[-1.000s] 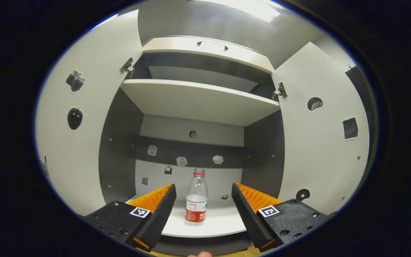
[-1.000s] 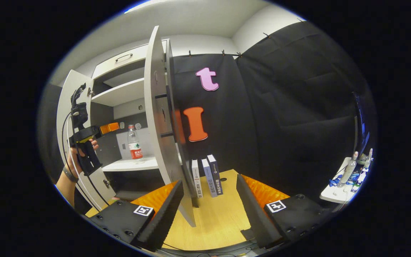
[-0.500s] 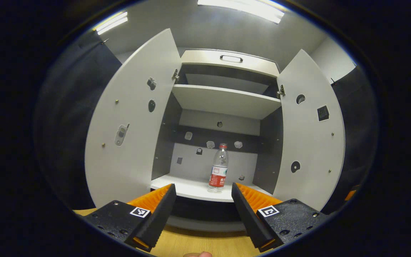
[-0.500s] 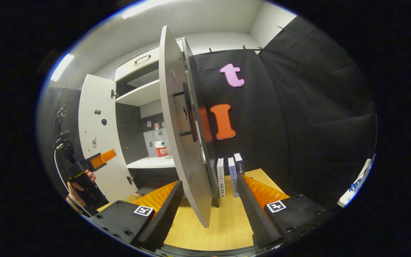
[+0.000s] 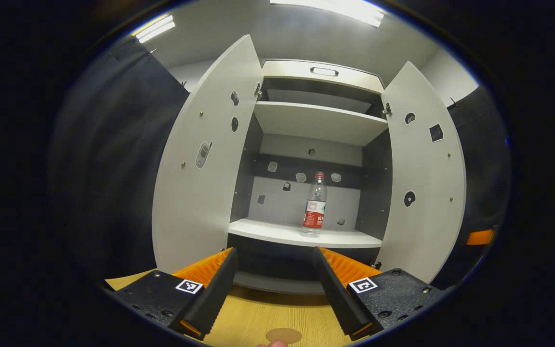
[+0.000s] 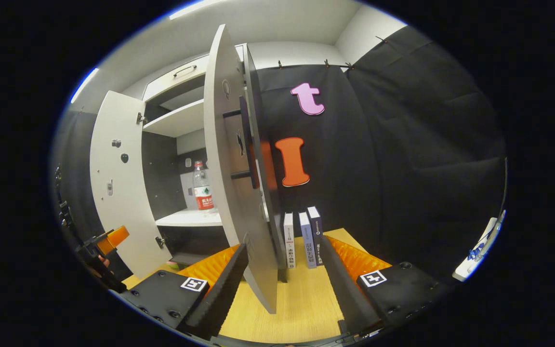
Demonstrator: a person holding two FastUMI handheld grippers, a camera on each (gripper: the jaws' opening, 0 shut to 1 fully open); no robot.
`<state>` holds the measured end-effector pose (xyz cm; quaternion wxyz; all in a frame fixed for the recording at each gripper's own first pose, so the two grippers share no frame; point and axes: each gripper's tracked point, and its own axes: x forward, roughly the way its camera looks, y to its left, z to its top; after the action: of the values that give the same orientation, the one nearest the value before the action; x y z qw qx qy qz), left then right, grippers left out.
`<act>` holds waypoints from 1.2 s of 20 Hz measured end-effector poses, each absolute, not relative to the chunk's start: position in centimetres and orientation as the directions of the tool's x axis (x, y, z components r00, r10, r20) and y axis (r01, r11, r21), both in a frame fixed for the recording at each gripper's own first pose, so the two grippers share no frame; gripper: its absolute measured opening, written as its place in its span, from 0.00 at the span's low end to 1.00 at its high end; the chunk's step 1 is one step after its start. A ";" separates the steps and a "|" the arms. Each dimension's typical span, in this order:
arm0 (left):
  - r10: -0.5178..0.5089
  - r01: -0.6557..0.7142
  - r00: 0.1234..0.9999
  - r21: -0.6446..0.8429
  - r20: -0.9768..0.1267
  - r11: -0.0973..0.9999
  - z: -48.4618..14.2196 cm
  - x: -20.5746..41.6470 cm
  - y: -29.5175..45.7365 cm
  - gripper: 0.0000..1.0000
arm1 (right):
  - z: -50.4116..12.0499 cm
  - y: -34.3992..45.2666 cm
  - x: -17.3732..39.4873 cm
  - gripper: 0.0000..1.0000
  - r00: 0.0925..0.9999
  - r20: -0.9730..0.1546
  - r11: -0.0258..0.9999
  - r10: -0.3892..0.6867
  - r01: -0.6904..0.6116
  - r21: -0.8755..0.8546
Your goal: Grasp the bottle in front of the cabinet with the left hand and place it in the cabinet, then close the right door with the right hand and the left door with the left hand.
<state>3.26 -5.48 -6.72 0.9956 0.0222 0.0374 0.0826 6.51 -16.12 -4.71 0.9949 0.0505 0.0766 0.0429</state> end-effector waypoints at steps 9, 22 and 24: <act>0.067 -0.066 0.991 0.017 -0.113 0.998 -7.4 5.1 -4.0 0.95 | 4.7 -20.7 12.7 0.89 0.998 -0.016 0.995 -0.068 0.069 0.072; 0.019 -0.015 0.992 0.030 -0.123 0.999 -7.5 4.1 -2.5 0.95 | 6.4 -17.7 14.5 0.97 0.997 0.009 0.997 -0.075 0.075 -0.034; 0.010 -0.008 0.992 0.024 -0.124 1.000 -7.6 4.3 -2.5 0.94 | 6.6 -17.2 14.6 0.97 0.998 0.016 0.995 -0.069 0.070 -0.071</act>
<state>4.32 -2.54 -7.61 0.9980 0.0118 0.0624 0.0045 14.65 -17.23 6.62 0.9987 -0.0357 -0.0069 -0.0346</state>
